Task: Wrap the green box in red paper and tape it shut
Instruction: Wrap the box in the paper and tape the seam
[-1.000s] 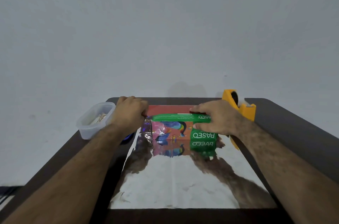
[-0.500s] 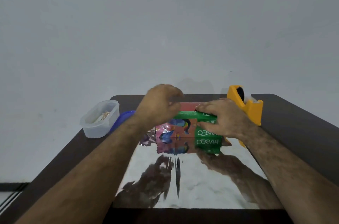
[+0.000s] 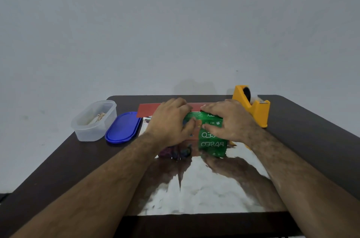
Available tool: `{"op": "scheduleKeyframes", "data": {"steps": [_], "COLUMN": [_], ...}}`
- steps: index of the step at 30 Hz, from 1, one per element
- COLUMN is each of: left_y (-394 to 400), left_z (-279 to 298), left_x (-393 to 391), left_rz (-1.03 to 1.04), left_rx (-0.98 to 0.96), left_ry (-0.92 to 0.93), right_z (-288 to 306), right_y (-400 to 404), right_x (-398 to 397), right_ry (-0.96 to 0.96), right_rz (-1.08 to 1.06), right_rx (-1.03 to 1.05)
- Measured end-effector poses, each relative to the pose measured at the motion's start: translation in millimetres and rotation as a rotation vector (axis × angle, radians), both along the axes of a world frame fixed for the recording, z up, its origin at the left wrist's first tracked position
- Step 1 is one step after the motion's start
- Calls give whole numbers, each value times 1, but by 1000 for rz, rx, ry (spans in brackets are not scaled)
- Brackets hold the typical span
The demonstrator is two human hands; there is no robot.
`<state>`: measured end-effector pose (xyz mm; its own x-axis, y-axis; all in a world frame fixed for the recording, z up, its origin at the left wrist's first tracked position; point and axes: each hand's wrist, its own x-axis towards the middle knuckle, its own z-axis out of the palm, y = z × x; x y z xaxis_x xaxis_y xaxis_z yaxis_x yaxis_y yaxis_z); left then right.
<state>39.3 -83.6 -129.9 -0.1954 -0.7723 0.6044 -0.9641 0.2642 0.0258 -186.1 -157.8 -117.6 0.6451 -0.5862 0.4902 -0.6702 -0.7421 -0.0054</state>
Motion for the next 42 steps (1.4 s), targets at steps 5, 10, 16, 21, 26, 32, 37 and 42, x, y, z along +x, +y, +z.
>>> {"op": "scheduleKeyframes", "data": {"steps": [5, 10, 16, 21, 26, 32, 37, 42], "left_y": [3, 6, 1, -3, -6, -7, -6, -3], "left_z": [-1, -2, -7, -10, -13, -13, -12, -12], "left_x": [1, 0, 1, 1, 2, 0, 0, -1], "left_rz": [10, 11, 12, -9, -10, -2, 9, 16], "left_rx": [-9, -13, -55, -102, -136, -124, -113, -102], "left_ry": [-19, -48, -44, -36, -29, -14, -9, 0], "right_z": [6, 34, 69, 69, 72, 79, 76, 71], "right_y": [10, 11, -37, -57, -69, -74, -73, -78], "right_x": [0, -19, -73, -81, -79, -78, -76, -75], "right_ry": [-15, -542, -590, -773, -810, -798, -791, -832], "right_rz": [-3, -297, -867, -930, -976, -949, -937, -958], "right_rx": [-31, 91, 405, 740, 844, 911, 941, 928]}}
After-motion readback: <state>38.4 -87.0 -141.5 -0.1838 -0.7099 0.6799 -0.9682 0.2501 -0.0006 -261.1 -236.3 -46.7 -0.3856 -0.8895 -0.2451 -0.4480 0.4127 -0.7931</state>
